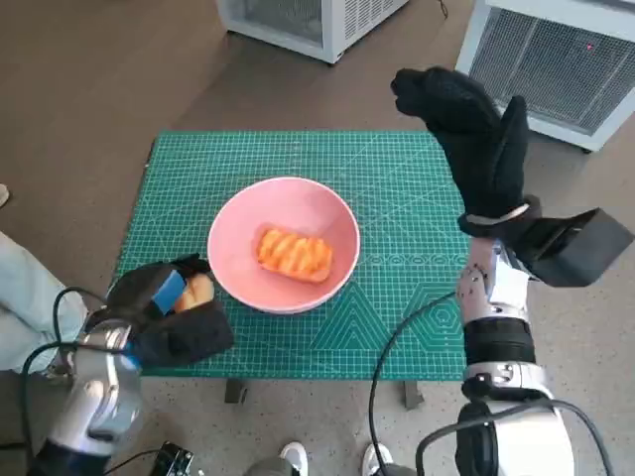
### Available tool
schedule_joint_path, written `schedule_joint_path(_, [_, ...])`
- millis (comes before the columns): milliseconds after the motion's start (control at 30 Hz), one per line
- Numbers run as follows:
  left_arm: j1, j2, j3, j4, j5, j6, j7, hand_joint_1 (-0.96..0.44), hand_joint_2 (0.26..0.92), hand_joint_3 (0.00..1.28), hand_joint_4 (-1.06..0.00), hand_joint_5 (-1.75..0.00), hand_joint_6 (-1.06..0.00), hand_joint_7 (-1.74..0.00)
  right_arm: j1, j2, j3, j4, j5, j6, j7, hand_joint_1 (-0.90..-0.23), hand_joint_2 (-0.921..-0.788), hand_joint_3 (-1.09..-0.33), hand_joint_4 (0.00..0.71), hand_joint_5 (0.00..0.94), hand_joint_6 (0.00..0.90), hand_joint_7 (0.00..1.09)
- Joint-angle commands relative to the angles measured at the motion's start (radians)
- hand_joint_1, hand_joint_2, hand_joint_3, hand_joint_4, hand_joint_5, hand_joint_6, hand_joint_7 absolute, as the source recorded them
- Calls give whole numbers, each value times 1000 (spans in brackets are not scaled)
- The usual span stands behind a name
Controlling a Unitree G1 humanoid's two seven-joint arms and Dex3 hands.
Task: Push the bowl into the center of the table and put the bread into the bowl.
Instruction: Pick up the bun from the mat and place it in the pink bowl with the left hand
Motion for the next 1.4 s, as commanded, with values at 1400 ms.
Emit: schedule_joint_path(1400, [-548,-120,-56,-67,-69,-129,-137,2,858,86,-812,-1022,-725,-1083,43,3,15,-43,12,54,-2,-704,-921,-829,150,29,-1,453])
